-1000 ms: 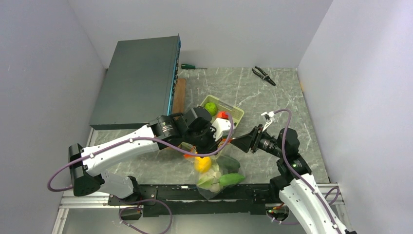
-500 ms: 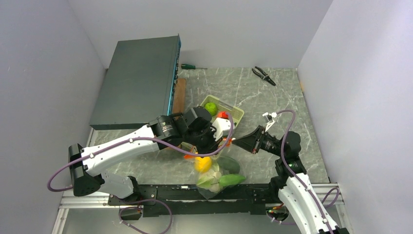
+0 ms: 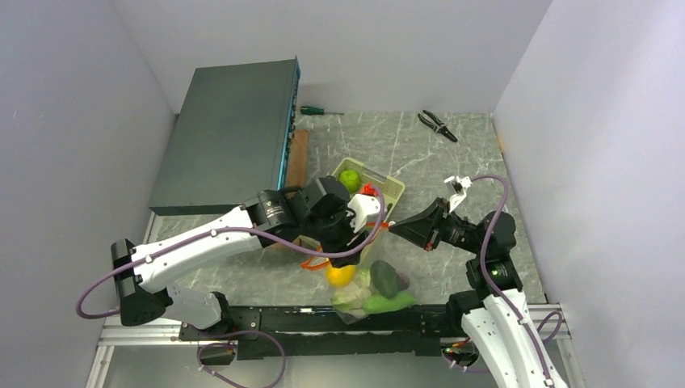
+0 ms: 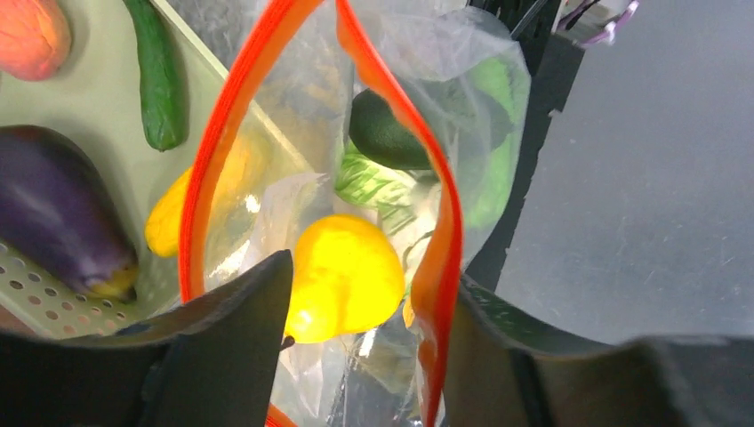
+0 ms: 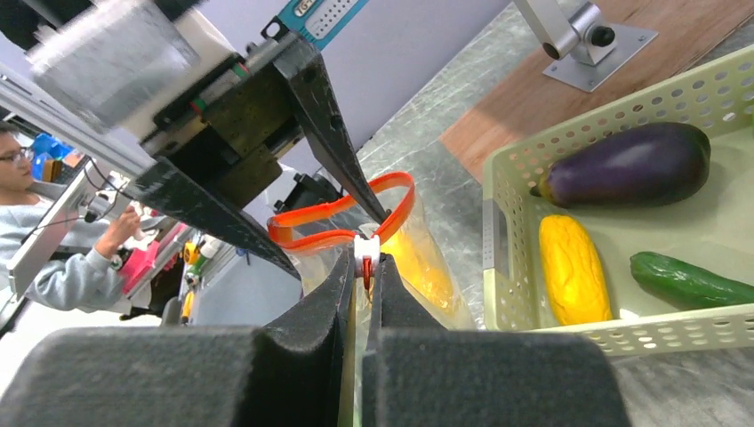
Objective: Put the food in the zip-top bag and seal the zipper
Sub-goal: Zip the zipper food storage bag at the center of the board.
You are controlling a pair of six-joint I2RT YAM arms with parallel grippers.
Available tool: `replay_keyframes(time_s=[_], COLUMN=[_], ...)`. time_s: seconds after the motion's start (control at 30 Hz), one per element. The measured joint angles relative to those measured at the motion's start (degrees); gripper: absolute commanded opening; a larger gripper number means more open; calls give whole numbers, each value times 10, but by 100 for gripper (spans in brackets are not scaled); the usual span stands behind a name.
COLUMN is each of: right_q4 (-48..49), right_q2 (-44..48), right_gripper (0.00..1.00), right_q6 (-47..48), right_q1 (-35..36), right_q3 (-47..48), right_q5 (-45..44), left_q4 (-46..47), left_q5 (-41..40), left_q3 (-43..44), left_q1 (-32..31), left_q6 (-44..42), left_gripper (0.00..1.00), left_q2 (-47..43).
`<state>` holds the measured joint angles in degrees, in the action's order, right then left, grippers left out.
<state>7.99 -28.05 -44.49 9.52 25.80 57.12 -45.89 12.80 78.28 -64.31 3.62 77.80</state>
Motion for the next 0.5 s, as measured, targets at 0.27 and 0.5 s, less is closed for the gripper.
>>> replay_keyframes(time_s=[0.27, 0.5], right_q4=[-19, -19], right_q2=[-10, -15], right_gripper=[0, 0], right_q6=[10, 7], right_q1=[0, 0], right_q3=[9, 21], right_q5=[5, 21], left_q4=[23, 57], left_q5=[-24, -40], left_q3=[111, 172], left_q1=[0, 0], left_q6=[-14, -37], left_gripper=[81, 84], left_q2=[7, 62])
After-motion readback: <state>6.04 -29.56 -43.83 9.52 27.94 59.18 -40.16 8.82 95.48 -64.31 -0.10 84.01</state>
